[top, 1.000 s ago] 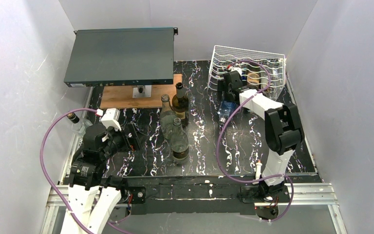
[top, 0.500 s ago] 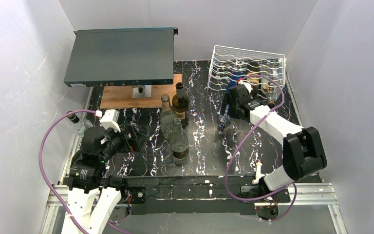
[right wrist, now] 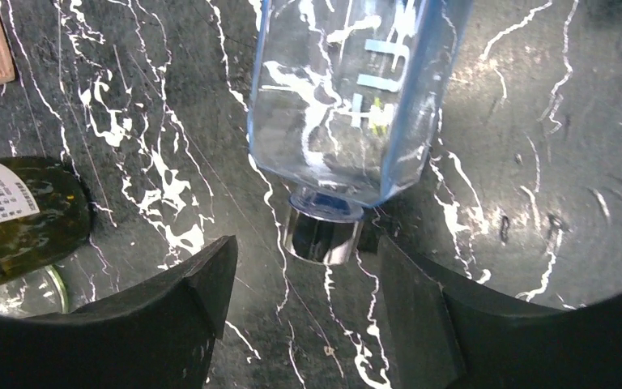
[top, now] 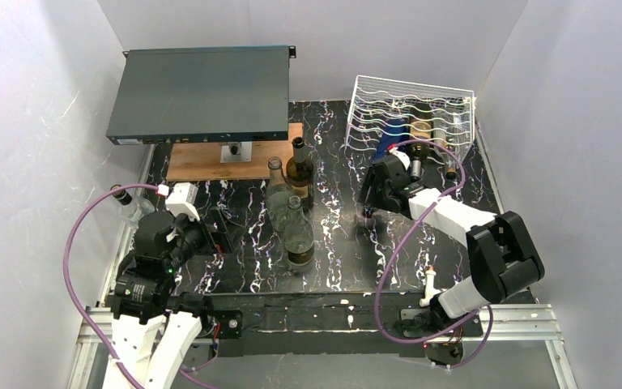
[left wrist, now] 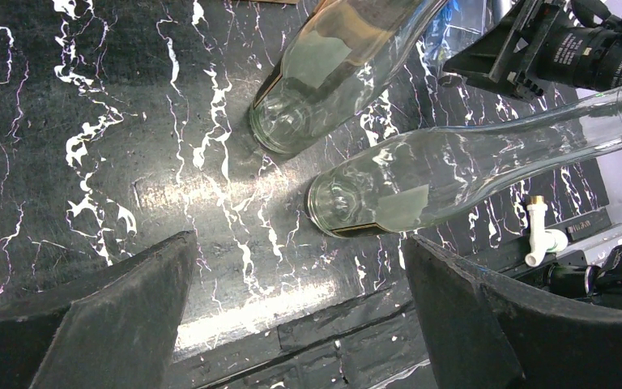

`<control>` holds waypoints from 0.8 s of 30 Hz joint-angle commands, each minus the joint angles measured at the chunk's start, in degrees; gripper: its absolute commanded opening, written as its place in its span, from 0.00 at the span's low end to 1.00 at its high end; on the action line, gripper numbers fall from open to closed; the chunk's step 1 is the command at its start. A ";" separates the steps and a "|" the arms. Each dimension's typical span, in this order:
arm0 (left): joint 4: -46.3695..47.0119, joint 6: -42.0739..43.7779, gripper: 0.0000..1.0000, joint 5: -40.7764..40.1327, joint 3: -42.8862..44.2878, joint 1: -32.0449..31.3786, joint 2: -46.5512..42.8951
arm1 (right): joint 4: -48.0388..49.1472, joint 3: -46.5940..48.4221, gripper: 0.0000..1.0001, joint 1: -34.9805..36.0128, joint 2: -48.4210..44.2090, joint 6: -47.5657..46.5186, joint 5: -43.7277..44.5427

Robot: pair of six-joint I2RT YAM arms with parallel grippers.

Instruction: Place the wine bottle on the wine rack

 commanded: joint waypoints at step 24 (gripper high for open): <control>0.25 0.50 0.99 0.18 0.01 -0.19 0.80 | 9.27 3.37 0.12 0.36 9.72 -5.14 14.06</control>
